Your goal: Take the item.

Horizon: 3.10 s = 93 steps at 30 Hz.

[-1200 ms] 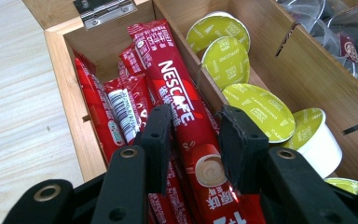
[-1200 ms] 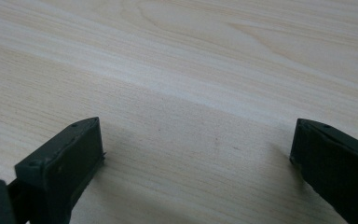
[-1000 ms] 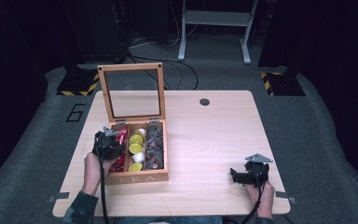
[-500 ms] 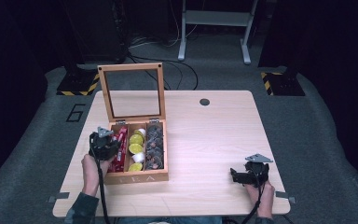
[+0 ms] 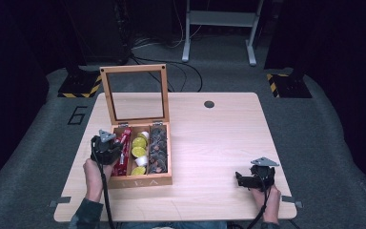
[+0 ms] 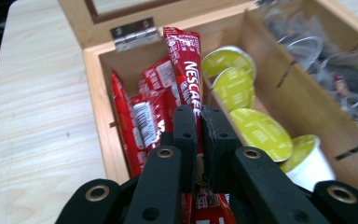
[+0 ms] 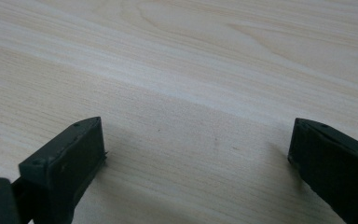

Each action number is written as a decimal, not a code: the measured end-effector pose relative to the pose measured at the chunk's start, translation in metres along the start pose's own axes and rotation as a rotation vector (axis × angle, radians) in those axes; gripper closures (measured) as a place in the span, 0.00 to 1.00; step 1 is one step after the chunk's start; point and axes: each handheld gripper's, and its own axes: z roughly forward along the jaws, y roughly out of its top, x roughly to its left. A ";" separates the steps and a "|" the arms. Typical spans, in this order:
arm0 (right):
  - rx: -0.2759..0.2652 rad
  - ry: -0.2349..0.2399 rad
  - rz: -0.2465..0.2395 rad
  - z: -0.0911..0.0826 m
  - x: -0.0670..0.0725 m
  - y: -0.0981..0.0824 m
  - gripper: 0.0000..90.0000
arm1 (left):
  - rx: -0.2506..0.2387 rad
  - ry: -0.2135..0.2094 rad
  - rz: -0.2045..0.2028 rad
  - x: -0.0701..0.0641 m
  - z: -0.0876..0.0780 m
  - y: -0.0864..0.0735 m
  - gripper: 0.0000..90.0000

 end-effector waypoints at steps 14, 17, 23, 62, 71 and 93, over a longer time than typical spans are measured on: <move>-0.002 0.001 0.000 0.000 0.000 0.000 0.04 | -0.061 -0.135 0.020 0.008 -0.016 0.011 0.94; -0.002 0.001 0.001 0.000 0.000 0.000 0.04 | -0.072 -0.148 0.015 0.009 -0.018 0.013 0.94; -0.002 0.001 0.001 0.000 0.000 0.000 0.04 | -0.089 -0.167 0.019 0.010 -0.022 0.016 0.94; -0.004 0.005 0.001 0.000 0.000 0.000 0.04 | -0.127 -0.301 0.160 -0.036 -0.009 0.054 0.94; -0.004 0.006 0.001 0.000 0.000 0.000 0.04 | -0.126 -0.324 0.169 -0.048 -0.001 0.061 0.94; -0.004 0.006 0.001 0.000 0.000 0.000 0.05 | -0.122 -0.380 0.218 -0.085 0.015 0.083 0.94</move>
